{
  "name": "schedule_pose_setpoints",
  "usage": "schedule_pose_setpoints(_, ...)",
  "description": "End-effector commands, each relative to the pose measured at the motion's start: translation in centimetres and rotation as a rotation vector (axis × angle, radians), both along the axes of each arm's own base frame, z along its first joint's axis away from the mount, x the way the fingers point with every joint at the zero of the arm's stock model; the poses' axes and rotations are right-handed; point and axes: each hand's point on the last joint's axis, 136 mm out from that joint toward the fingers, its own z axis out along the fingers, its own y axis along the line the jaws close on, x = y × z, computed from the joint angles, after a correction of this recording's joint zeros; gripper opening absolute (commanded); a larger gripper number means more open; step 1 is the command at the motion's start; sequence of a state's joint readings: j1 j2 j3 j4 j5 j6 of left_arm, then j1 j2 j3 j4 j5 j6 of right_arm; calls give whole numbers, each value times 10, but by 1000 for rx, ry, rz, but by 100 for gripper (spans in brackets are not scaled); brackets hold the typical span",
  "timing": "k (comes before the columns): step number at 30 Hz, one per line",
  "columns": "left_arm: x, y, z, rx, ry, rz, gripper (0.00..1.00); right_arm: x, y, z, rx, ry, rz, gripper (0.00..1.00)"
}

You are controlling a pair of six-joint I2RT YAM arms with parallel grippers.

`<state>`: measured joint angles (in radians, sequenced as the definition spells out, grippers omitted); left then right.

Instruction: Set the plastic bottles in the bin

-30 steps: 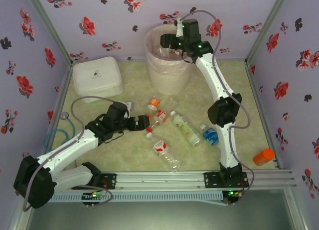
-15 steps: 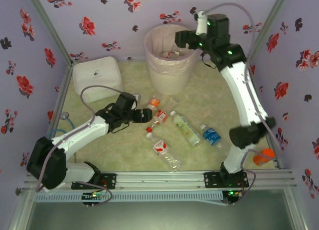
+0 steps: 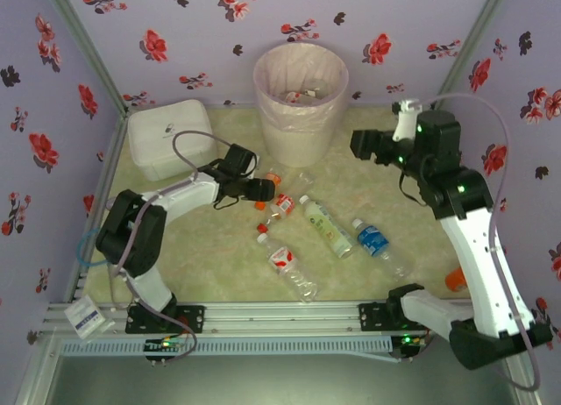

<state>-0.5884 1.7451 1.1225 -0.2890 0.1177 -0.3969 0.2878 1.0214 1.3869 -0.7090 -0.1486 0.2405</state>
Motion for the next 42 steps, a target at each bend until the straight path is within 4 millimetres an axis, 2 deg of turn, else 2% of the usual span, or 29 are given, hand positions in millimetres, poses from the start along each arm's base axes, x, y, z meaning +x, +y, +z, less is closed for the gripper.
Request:
schedule_pose_setpoints(1, 4, -8, -7, -5, 22, -35, 88, -17, -12, -17, 23, 44, -55, 87)
schedule_pose_setpoints(3, 5, -9, -15, -1, 39, -33, 88, -21, -14, -22, 43, 44, -62, 87)
schedule_pose_setpoints(6, 7, -10, -22, 0, 46, -26, 83, -23, -5, -18, 100, 33, -22, 87)
schedule_pose_setpoints(10, 8, -10, -24, -3, 40, -11, 71, -21, 8, -18, 162, 30, 30, 87)
schedule_pose_setpoints(13, 7, -8, -20, -10, 30, -4, 57, -17, 11, -25, 183, 42, 31, 87)
schedule_pose_setpoints(18, 2, 2, -3, -6, -2, 7, 51, -12, 21, -38, 243, 82, 57, 86)
schedule_pose_setpoints(20, 0, 8, 8, -10, -24, 16, 47, -10, 25, -40, 267, 88, 70, 86)
schedule_pose_setpoints(24, -9, 18, 32, -23, -61, 29, 46, -3, 36, -41, 335, 103, 103, 84)
schedule_pose_setpoints(27, -18, 23, 51, -61, -92, 35, 44, 9, 57, -44, 461, 133, 165, 81)
schedule_pose_setpoints(29, -26, 19, 66, -130, -116, 14, 42, 21, 75, -48, 535, 165, 209, 78)
schedule_pose_setpoints(34, -46, -2, 103, -378, -184, -48, 38, 45, 118, -75, 494, 243, 252, 74)
schedule_pose_setpoints(36, -54, -7, 111, -443, -210, -61, 36, 53, 135, -83, 513, 261, 281, 75)
schedule_pose_setpoints(40, -64, -13, 113, -484, -226, -90, 35, 60, 171, -101, 558, 324, 347, 86)
schedule_pose_setpoints(42, -66, -15, 111, -479, -218, -94, 35, 58, 188, -109, 549, 354, 387, 93)
